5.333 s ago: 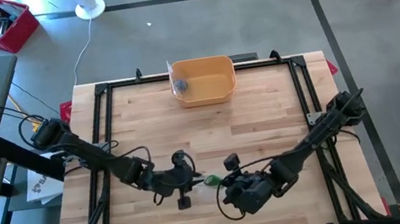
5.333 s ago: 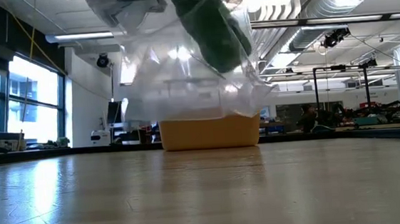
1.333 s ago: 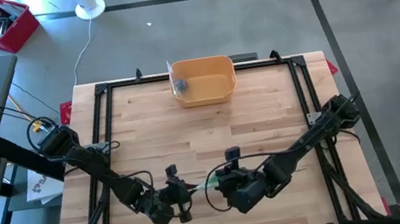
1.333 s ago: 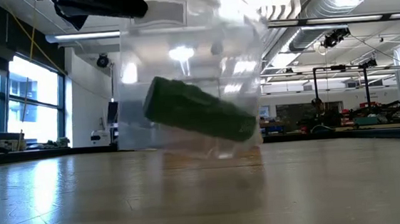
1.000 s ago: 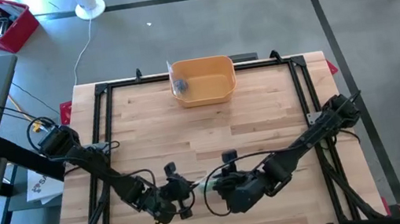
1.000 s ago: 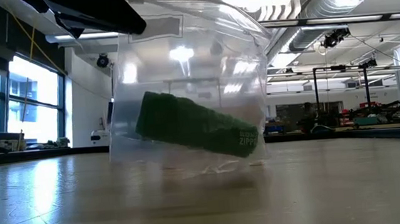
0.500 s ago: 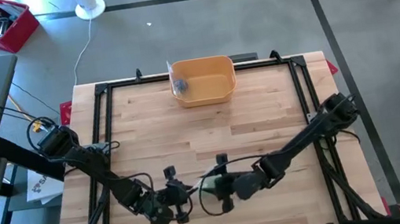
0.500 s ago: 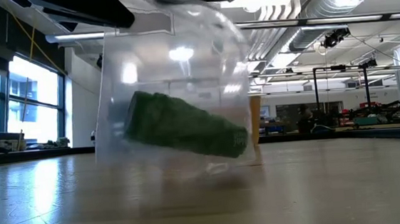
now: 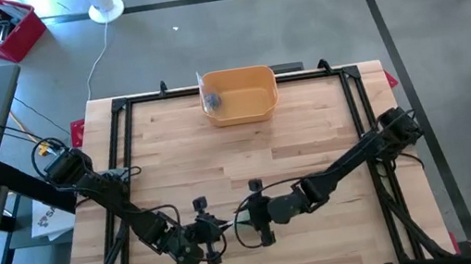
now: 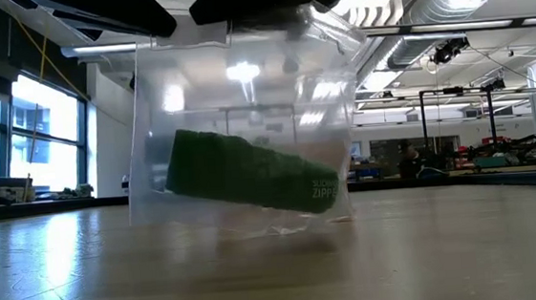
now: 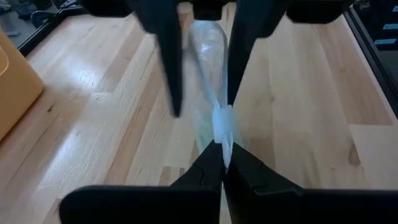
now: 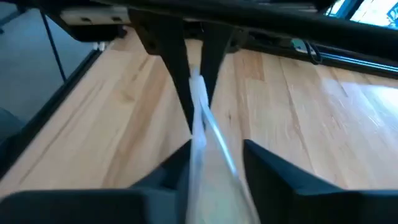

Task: Roll bandage
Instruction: Close the transparent zip bag with the rolled green bandage

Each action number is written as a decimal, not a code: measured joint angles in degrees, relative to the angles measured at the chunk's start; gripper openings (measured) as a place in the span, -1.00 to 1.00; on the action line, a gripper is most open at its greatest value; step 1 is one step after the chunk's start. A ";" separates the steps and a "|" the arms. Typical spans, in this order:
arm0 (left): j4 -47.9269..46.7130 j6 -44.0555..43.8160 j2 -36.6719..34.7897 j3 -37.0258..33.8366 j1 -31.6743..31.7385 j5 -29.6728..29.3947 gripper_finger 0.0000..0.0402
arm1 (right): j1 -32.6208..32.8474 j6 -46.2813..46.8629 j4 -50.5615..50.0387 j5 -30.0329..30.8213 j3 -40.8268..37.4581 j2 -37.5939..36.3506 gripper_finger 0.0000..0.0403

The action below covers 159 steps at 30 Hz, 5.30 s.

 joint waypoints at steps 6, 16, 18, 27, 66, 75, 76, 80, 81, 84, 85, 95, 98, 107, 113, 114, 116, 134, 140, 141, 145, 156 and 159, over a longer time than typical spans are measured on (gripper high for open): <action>-0.06 -0.02 0.00 0.00 -0.51 0.02 -0.99 | 1.77 1.24 0.12 1.29 0.00 0.00 -0.95; -3.78 1.31 -3.97 -0.02 -2.14 2.31 -0.56 | 2.14 4.85 0.16 3.42 0.00 0.00 -0.99; -3.05 1.12 -4.04 -0.02 -2.66 -0.46 -0.51 | 2.17 4.30 0.75 3.42 0.00 0.00 -0.99; 0.67 1.96 -2.54 -0.04 -3.84 -8.12 -0.70 | 2.17 4.26 0.98 3.88 0.00 0.00 -1.00; 2.90 6.00 -3.10 -0.07 -3.34 -6.53 -0.52 | 2.47 4.27 1.42 3.77 0.02 0.00 -1.00; 2.78 7.10 -3.10 -0.07 -3.36 -5.89 -0.97 | 2.48 4.27 1.37 3.66 0.02 0.00 -1.00; 2.70 7.09 -3.10 -0.07 -3.36 -5.85 -0.97 | 2.47 4.27 1.35 3.66 0.02 0.00 -1.00; 2.70 7.06 -3.10 -0.07 -3.36 -5.77 -0.99 | 2.48 3.29 1.36 4.18 0.02 0.00 -1.00; 2.70 7.06 -3.10 -0.07 -3.34 -5.77 -0.99 | 2.50 2.95 1.37 5.06 0.02 0.00 -1.00; 2.72 7.04 -3.08 -0.07 -3.34 -5.78 -0.99 | 2.54 0.45 0.82 6.51 0.02 -0.82 -0.92; 2.78 7.04 -3.08 -0.07 -3.34 -5.79 -0.99 | 2.54 0.27 0.81 6.58 0.02 -1.43 -0.87; 3.07 6.61 -3.02 -0.07 -3.36 -5.99 -1.00 | 2.54 -3.05 4.67 3.55 0.15 -1.51 -0.18; 3.51 6.82 -3.02 -0.07 -3.31 -6.06 -1.00 | 2.36 -3.90 6.35 3.17 0.15 -0.22 -0.13; 4.40 6.91 -3.02 -0.07 -3.27 -6.08 -1.00 | 1.76 -3.87 10.68 2.84 0.15 1.22 -0.47; 5.69 7.37 -3.02 -0.07 -3.01 -6.40 -1.00 | 1.23 -4.03 10.54 1.12 0.15 1.22 -0.75; 5.69 7.37 -3.02 -0.07 -3.01 -6.44 -1.00 | 1.28 -4.47 10.55 1.58 0.15 1.23 -0.79; 5.71 7.39 -3.02 -0.07 -3.03 -6.43 -1.00 | 1.57 -5.27 10.55 2.43 0.12 1.22 -0.87; -0.37 2.95 -3.04 0.02 -5.30 -6.42 -1.00 | 3.97 -0.78 -0.84 5.36 0.13 -1.76 -0.94; -2.38 1.50 -3.06 0.02 -6.62 -6.40 -1.00 | 5.09 3.36 -9.55 5.52 0.13 -4.85 -0.93; -2.59 1.70 -3.06 0.01 -6.89 -6.33 -1.00 | 5.21 4.65 -11.57 5.50 0.13 -5.27 -0.93; -3.14 1.84 -3.06 -0.02 -7.88 -6.17 -1.00 | 6.00 9.43 -18.50 5.29 0.13 -6.33 -0.93; -4.20 0.90 -3.06 -0.02 -8.30 -5.46 -1.00 | 8.39 15.12 -28.27 3.60 0.13 -8.14 -0.93; -4.08 0.85 -3.06 -0.02 -8.26 -5.53 -1.00 | 8.77 15.68 -29.17 3.70 0.13 -8.52 -0.93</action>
